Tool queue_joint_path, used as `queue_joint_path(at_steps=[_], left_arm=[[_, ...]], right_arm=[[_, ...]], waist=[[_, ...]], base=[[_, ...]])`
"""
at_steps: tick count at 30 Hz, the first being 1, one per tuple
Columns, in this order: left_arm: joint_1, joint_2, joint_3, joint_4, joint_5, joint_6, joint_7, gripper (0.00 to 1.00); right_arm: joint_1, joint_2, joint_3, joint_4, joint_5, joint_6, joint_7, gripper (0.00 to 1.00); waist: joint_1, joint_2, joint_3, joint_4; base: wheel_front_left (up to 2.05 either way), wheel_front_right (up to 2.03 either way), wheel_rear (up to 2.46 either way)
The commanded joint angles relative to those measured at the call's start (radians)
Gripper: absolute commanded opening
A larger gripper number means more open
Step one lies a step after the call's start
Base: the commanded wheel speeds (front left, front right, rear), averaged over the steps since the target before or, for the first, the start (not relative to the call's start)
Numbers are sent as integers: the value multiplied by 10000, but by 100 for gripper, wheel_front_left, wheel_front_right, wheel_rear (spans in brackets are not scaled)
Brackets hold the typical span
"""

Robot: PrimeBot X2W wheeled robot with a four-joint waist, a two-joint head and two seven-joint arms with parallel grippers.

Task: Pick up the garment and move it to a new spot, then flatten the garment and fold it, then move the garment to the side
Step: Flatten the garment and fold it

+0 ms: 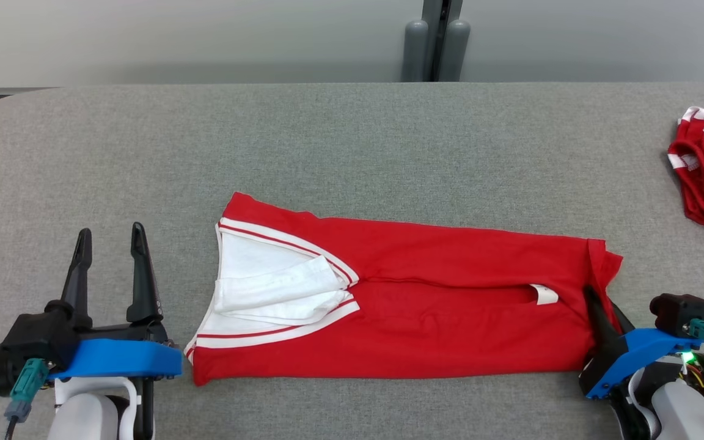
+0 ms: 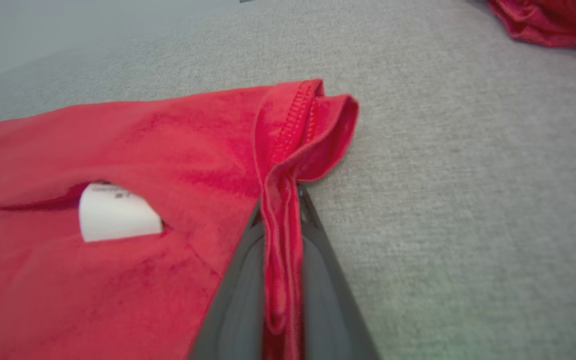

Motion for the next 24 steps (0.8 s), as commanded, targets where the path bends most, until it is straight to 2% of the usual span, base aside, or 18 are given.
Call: queue_joint_path(at_steps=[1,13,17,24], left_arm=[[104,-67,116,34,125,-64,-42,100],[196,-382,601,115,618,-327,-43,100],[189,-454,682,128,700,-373,-43,100],[187,-517,766,161,778,-446,-43,100]], right_arm=[[100,-178,-43,86,99,-4,-29,0],[-488,-1857,-1291,-121,-169,-7,-248,0],[-575,-1826,-1267,-542,-409,-5,-132,0],[-336,-1054,-902,-1959,-681,-2,112,0]], waist=[[-1,-1,-26,-20],[-1,-1,-108,-152],[-1,-1,-113,-223],[-1,-1,-135,-315]], base=[[0,0,0],[0,0,0],[0,0,0],[0,0,0]])
